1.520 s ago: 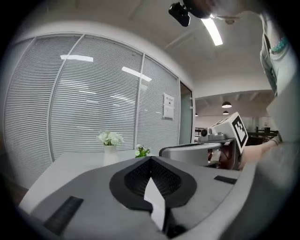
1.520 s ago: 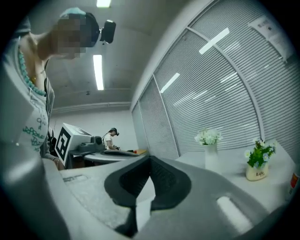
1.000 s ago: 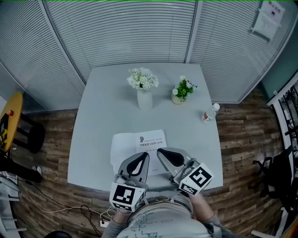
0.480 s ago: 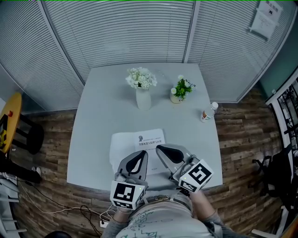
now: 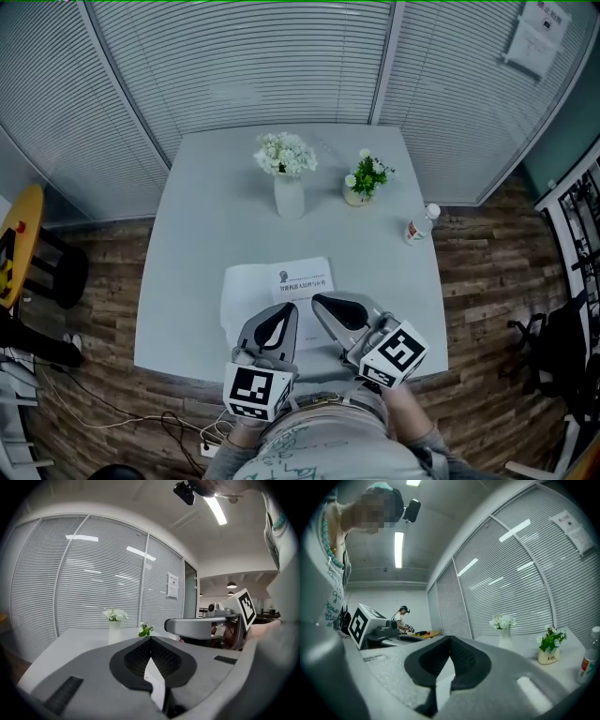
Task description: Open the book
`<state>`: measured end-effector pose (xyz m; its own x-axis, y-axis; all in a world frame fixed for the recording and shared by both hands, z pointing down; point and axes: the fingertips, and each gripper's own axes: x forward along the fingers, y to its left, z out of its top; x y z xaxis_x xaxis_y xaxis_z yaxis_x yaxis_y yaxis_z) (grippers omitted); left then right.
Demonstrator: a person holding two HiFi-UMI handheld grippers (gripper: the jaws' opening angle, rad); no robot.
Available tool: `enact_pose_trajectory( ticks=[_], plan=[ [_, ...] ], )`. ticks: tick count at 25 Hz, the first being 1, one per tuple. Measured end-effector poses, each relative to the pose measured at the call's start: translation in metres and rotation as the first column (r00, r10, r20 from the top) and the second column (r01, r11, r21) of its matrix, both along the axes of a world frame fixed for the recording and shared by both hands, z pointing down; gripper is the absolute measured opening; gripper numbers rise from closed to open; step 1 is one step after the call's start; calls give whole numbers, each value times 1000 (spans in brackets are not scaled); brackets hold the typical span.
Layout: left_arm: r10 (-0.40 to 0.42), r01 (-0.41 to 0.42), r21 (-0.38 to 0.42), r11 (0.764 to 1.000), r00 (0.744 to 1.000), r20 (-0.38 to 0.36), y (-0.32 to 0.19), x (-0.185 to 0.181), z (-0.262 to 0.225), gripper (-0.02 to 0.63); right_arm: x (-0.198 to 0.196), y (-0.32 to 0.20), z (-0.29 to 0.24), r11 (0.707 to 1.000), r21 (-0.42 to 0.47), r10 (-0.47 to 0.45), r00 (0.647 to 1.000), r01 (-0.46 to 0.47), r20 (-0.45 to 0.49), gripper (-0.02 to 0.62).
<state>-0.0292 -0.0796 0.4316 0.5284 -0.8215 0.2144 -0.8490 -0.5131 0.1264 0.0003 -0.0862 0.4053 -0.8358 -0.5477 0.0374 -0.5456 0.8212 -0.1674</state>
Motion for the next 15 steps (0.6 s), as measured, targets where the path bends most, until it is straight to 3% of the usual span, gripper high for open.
enact_pose_trajectory(
  ticks=[15],
  plan=[
    [21, -21, -2, 1000, 1000, 4, -1, 5, 0, -2, -2, 1, 9, 1000, -12, -11, 999, 10, -33, 0]
  ],
)
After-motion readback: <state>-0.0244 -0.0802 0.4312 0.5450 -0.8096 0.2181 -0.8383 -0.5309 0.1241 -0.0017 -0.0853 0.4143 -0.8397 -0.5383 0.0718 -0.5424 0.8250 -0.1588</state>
